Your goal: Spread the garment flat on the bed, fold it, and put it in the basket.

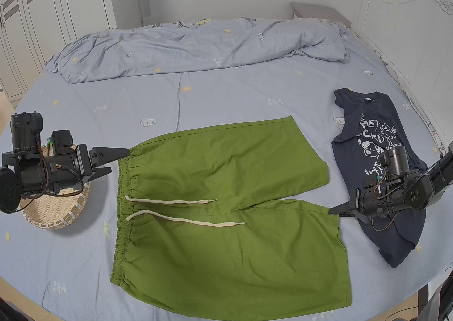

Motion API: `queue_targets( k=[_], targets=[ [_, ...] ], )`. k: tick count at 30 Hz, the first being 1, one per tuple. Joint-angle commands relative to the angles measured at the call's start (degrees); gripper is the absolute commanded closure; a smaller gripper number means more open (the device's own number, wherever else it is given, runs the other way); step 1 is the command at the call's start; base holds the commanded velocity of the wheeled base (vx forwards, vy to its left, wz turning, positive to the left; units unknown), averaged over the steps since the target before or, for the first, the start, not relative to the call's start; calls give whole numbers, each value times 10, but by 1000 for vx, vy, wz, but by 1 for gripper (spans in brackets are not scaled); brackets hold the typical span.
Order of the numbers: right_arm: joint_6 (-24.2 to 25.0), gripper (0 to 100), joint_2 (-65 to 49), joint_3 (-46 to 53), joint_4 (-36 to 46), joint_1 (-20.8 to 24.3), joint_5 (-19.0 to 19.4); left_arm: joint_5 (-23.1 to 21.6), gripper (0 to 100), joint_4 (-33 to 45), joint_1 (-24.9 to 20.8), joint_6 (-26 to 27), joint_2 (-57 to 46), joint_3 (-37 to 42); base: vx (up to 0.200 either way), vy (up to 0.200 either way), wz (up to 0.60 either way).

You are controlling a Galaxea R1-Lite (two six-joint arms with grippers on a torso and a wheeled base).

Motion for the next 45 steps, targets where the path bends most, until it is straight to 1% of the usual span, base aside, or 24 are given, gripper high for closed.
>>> queue_targets(
  k=[1, 3, 5, 9, 10, 11, 13, 15, 20, 23, 25, 30, 31, 34, 38, 41, 45],
  targets=[
    [-14, 100, -1, 0, -2, 1, -3, 0, 0, 0, 0, 0, -3, 0, 0, 0, 0],
    [-21, 100, -1, -2, -4, 0, -3, 0, 0, 0, 0, 0, -3, 0, 0, 0, 0],
    [-43, 100, 0, -17, -11, -1, -8, 0, 0, 0, 0, 1, -3, 0, 0, 0, 0],
    [-62, 100, 3, -35, -13, 2, -16, 0, 0, 0, 1, 0, -2, 1, 0, 0, 0],
    [-77, 100, 7, -45, -13, 4, -16, 0, 0, 0, 3, 1, -3, 1, 0, 0, 0],
    [-81, 100, 9, -46, -13, 4, -16, 0, 0, 0, 3, 1, -3, 0, 0, 0, 0],
    [-85, 100, 10, -47, -13, 5, -16, 0, 0, 0, 5, 1, -3, 0, 0, 0, 0],
    [-88, 100, 13, -46, -14, 4, -29, 0, 0, 0, 6, 1, -3, 0, 0, 0, 0],
    [-100, 100, 24, -48, -14, 0, -37, 1, 0, 0, 4, 1, 0, 1, 0, 0, 0],
    [-102, 100, 34, -48, -14, -1, -55, 1, 0, 0, 4, 1, -1, 1, 0, 0, 0],
    [-103, 100, 38, -47, -15, -2, -74, 1, 0, 0, 4, 1, -1, 0, 0, 0, 0],
    [-100, 100, 39, -48, -20, 0, -75, 1, 0, 0, 4, 1, -1, 1, 0, 0, 0],
    [-99, 0, 39, -49, -20, 1, -75, 1, 0, 0, 5, 1, -2, 1, 0, 0, 0],
    [-97, 0, 37, -42, -39, 1, -74, 0, 0, 0, 5, 1, -3, 1, 0, 0, 0],
    [-95, 0, 29, -36, -42, -1, -74, 0, 0, 0, 6, 1, -10, 3, 0, 0, 0],
    [-92, 0, -1, -30, -40, -5, -74, 0, 0, 0, 5, 0, -26, 16, 0, 0, 0],
    [-83, 0, -81, 14, -39, -20, -70, 0, 0, 0, 6, 2, -62, 83, 0, 0, 0]
  ],
)
